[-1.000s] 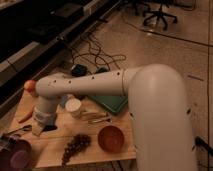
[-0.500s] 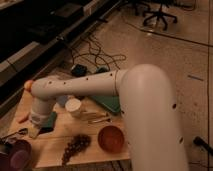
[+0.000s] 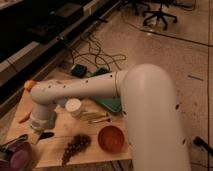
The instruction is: Wipe purple bowl with brush
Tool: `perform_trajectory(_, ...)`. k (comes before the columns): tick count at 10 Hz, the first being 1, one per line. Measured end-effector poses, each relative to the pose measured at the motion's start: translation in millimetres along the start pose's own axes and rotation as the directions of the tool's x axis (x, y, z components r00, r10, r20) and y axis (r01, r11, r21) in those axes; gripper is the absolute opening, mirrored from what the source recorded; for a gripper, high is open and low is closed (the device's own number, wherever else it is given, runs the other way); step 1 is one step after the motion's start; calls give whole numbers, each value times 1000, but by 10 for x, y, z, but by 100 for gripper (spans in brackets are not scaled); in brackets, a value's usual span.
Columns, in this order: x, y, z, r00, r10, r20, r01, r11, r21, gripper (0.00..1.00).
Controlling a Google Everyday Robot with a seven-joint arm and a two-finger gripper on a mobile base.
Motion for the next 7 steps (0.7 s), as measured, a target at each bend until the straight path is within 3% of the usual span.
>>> perform_trajectory(7, 363, 99, -72, 998, 60, -5, -60, 998, 18, 0)
